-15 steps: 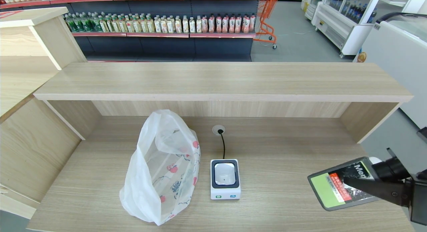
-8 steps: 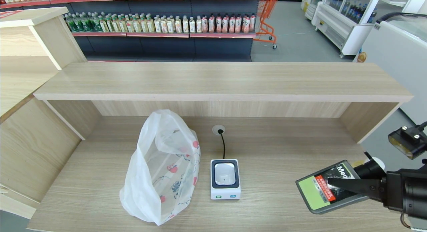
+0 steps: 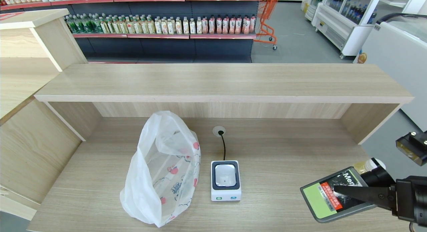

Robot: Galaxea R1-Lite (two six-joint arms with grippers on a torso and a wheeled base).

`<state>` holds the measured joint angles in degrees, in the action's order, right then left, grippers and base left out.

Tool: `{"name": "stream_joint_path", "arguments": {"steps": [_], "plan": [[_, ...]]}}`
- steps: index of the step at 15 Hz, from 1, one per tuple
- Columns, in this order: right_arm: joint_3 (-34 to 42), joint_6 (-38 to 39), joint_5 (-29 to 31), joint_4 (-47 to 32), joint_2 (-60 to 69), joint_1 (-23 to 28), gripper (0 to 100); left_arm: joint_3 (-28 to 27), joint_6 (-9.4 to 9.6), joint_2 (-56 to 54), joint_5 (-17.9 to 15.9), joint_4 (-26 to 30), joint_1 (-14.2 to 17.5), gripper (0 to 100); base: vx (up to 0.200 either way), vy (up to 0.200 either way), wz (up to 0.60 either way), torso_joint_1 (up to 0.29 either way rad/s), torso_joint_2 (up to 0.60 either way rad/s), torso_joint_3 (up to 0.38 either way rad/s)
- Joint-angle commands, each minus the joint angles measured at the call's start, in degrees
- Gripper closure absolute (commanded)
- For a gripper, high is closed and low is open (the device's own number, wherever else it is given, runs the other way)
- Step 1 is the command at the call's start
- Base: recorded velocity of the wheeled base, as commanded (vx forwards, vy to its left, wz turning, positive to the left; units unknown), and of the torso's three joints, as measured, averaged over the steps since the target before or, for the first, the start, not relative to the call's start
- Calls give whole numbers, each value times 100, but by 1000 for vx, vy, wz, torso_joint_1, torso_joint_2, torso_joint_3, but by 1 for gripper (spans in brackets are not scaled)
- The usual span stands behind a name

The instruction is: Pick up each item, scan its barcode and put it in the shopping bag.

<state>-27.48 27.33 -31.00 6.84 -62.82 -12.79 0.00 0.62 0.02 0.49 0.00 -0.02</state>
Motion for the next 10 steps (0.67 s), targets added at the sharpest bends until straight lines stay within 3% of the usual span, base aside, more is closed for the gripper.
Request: {"name": "stream_joint_path", "arguments": {"steps": [1,8,10], "plan": [[-3,0,6,-34,165,4,100,0,-1,-2,4,0,-6,0,0,200,0,-2,-7,12],[-232,-52,41,81,-442,-4,100,0,-9,-2,4,0,-6,0,0,200,0,4,3,2],[-390,-228,41,353,-1022,-13,100,0,-9,-2,4,0,-6,0,0,0,0,0,0,0]]}}
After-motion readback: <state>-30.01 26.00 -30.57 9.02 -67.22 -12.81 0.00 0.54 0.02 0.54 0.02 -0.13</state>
